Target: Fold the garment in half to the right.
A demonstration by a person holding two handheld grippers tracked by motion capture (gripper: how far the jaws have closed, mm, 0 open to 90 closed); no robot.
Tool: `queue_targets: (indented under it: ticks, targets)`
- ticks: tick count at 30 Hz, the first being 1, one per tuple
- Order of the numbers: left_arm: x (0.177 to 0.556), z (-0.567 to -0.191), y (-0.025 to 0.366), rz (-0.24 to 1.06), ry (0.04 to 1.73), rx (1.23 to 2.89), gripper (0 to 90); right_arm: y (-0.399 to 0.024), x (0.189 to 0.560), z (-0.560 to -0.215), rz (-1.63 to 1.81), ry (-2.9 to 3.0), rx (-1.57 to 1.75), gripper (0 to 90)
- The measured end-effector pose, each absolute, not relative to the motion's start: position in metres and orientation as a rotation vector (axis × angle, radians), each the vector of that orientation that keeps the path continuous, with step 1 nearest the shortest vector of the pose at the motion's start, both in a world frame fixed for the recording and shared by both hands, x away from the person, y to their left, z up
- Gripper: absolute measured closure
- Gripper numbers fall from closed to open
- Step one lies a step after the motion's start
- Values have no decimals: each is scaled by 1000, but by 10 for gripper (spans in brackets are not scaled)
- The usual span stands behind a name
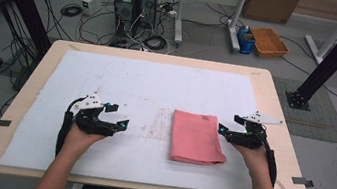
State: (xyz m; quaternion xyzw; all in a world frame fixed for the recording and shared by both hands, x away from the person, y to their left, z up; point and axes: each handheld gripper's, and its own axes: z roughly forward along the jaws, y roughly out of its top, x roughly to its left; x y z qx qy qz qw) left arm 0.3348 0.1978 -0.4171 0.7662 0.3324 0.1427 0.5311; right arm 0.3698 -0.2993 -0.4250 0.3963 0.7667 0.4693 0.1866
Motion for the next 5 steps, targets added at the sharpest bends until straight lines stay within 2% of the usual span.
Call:
queue_targets:
  ticks: [5]
  targets:
    - [335,-417,198,339,796,1826,230,-299,370,-427,1312,2168,1124,207]
